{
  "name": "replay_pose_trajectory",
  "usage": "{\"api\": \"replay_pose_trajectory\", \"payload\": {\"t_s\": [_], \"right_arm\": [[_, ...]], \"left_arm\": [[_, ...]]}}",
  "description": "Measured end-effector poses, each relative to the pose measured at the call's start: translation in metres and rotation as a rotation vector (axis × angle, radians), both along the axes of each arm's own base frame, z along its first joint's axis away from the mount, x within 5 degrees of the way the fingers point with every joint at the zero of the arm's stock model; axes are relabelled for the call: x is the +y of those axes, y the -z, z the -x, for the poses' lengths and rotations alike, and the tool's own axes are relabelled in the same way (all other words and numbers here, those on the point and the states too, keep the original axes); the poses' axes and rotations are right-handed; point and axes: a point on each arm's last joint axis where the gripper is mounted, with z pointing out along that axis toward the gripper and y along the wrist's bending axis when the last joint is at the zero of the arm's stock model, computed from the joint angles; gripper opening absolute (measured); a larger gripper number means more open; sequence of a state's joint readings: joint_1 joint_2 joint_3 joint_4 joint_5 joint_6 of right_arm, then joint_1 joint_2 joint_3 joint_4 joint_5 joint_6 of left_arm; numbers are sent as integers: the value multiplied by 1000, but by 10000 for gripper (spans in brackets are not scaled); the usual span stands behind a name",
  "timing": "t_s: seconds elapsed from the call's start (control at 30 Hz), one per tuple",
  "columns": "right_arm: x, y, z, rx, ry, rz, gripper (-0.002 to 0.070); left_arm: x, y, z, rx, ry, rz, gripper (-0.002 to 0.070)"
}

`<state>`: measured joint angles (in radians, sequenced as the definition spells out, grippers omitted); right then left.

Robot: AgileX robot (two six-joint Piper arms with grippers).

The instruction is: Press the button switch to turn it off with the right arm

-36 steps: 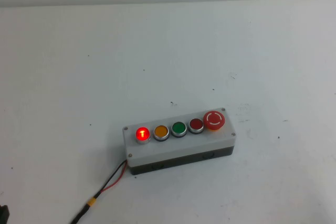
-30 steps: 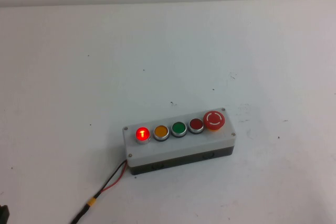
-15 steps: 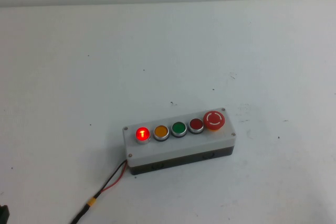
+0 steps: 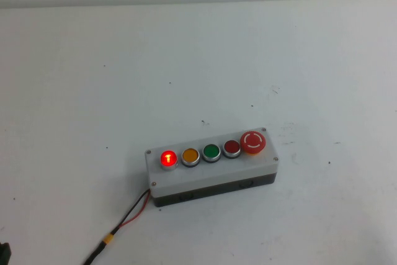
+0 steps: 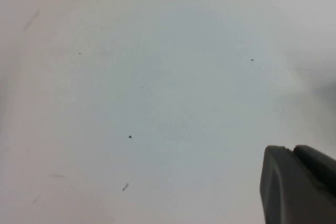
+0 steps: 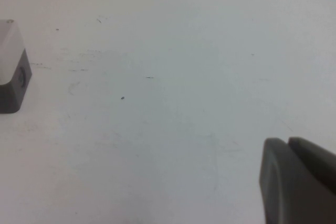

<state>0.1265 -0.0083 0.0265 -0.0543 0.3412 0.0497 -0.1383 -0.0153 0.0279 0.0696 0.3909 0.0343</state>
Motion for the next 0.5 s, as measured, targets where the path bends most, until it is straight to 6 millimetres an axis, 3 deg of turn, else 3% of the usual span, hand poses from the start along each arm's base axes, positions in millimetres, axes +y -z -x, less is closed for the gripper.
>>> {"api": "replay_pose_trajectory", "payload": {"t_s": [0.2,0.5], "right_arm": [[4,-4,0,-25,-9,-149,-17],[9,-21,-2,-120,15,-719,-17]], "left_arm": [[0,0,0,0,0,0,-2],[0,0,0,0,0,0,-2]]}}
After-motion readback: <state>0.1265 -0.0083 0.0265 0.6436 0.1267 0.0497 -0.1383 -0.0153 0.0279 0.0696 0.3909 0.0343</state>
